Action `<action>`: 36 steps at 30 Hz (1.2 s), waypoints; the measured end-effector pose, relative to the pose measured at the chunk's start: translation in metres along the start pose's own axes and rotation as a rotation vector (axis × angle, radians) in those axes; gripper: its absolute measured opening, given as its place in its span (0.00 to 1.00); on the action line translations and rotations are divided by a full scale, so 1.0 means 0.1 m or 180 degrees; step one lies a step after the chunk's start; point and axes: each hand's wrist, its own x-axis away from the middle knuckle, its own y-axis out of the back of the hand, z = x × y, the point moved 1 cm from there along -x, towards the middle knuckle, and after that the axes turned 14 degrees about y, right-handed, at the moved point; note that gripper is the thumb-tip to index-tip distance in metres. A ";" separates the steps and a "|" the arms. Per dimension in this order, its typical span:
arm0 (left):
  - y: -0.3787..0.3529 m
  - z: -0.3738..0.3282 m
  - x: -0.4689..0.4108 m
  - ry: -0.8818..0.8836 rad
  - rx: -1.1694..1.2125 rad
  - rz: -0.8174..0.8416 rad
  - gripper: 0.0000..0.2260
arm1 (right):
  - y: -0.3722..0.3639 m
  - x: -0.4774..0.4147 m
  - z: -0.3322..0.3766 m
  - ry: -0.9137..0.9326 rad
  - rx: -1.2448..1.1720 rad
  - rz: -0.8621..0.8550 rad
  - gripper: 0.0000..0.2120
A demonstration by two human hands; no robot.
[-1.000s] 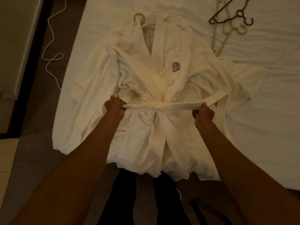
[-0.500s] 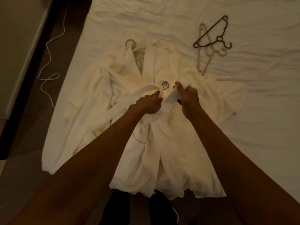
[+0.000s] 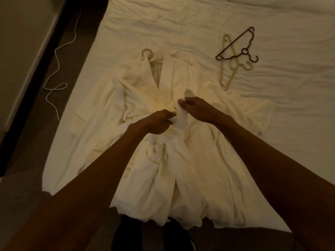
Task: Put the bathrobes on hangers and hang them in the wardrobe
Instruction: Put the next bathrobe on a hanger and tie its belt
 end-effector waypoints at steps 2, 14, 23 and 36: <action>0.07 0.02 0.09 -0.0092 0.0279 -0.0171 0.14 | -0.03 -0.01 -0.02 0.0025 0.0476 -0.0002 0.23; 0.37 0.31 0.30 -0.0125 0.1620 -0.0625 0.12 | -0.27 -0.02 -0.02 0.0634 0.0621 -0.0815 0.10; 0.45 0.32 0.35 -0.0168 0.1941 -0.0326 0.14 | -0.46 -0.01 -0.03 0.0123 0.0423 -0.0877 0.14; 0.43 0.30 0.29 -0.0221 0.1899 -0.0746 0.09 | -0.52 0.02 -0.04 0.0447 0.0329 -0.0702 0.20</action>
